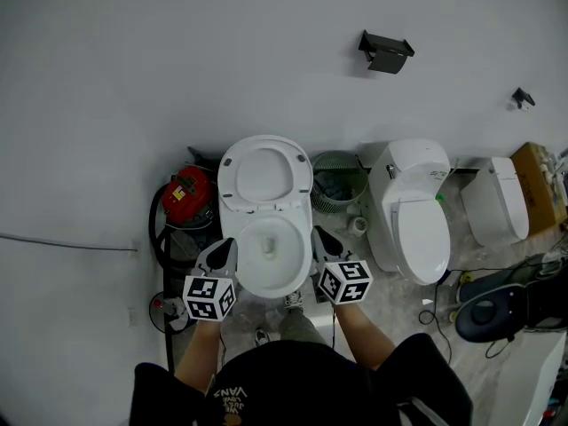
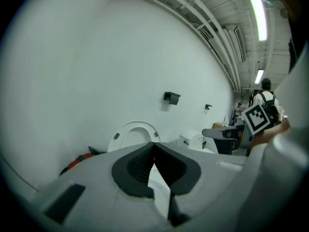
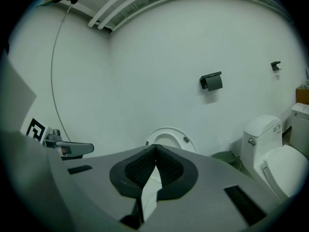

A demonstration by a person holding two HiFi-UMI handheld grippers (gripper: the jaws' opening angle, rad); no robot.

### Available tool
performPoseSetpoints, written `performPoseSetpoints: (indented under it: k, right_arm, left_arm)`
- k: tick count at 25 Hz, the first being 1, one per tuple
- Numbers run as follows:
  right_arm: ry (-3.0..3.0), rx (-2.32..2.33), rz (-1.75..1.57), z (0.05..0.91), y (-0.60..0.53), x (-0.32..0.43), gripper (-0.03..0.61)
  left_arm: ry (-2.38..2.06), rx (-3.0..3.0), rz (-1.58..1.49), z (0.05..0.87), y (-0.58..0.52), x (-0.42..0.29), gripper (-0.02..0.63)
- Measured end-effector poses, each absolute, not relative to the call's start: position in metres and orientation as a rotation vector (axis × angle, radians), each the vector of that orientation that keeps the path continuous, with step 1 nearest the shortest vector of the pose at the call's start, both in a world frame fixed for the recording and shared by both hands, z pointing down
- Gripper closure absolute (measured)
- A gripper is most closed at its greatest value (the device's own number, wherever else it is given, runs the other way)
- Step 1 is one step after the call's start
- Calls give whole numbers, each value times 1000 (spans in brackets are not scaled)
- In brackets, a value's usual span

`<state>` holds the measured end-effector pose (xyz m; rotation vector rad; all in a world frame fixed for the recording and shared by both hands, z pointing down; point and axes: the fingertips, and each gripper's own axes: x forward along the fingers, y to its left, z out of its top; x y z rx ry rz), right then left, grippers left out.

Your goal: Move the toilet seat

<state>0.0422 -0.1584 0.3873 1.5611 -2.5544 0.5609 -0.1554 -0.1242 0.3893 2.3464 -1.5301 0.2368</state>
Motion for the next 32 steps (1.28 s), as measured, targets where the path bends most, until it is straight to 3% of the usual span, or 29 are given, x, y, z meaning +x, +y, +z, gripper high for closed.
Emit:
performPoseSetpoints:
  k: [32]
  right_arm:
    - [-2487, 1545, 518, 402, 4, 23, 580]
  left_arm:
    - [-1445, 2457, 280, 395, 27, -164, 614]
